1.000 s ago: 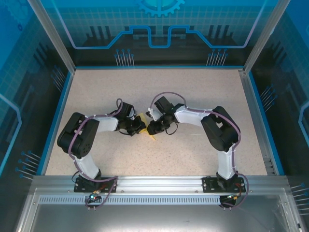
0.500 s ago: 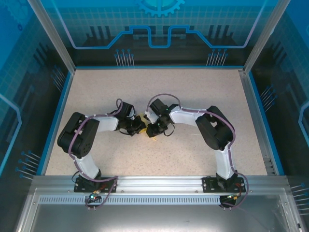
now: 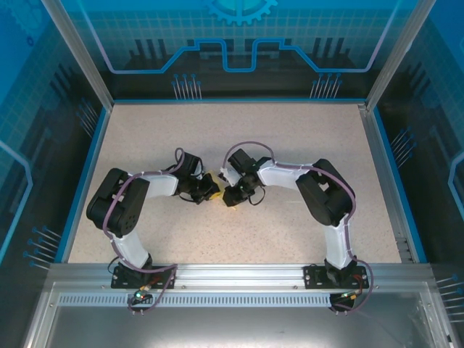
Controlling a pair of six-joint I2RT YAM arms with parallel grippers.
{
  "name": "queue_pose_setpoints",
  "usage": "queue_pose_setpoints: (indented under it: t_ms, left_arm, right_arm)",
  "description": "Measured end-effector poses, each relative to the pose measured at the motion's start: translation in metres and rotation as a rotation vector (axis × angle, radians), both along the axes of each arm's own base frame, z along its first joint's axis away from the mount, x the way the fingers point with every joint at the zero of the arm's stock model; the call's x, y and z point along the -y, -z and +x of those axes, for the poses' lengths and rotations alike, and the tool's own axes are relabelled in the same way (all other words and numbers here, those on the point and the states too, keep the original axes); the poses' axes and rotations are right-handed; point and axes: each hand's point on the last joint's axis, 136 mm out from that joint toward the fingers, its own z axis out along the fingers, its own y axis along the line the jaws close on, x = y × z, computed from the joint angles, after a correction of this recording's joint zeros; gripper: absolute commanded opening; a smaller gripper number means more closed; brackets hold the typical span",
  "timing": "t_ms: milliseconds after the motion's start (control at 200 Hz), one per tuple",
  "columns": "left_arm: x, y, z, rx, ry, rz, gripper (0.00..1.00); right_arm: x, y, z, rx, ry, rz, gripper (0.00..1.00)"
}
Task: Fold a paper plane with a square sheet of paper (pick it up from the middle)
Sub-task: Fold the wing for the fifth time at the center of the table.
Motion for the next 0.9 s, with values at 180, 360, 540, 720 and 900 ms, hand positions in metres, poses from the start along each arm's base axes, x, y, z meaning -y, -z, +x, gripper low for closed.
queue_pose_setpoints:
  t_ms: [180,360,540,720,900]
  left_arm:
    - [0.000,0.000,0.000,-0.004,0.000,0.002,0.07]
    - [0.000,0.000,0.001,-0.009,0.001,0.003,0.07]
    - [0.000,0.000,0.000,-0.009,0.002,0.004,0.07]
    - [0.000,0.000,0.000,-0.009,0.003,0.004,0.07]
    - [0.000,0.000,0.000,-0.009,0.003,0.005,0.07]
  right_arm:
    - [0.010,0.001,-0.008,-0.023,-0.007,0.007,0.12]
    - [0.020,0.001,-0.017,-0.041,-0.013,0.002,0.12]
    - [0.030,-0.001,-0.027,-0.063,-0.024,-0.021,0.15]
    - [0.029,-0.017,-0.021,-0.005,-0.018,-0.002,0.21]
    - [0.022,-0.016,-0.005,0.048,-0.008,-0.029,0.24]
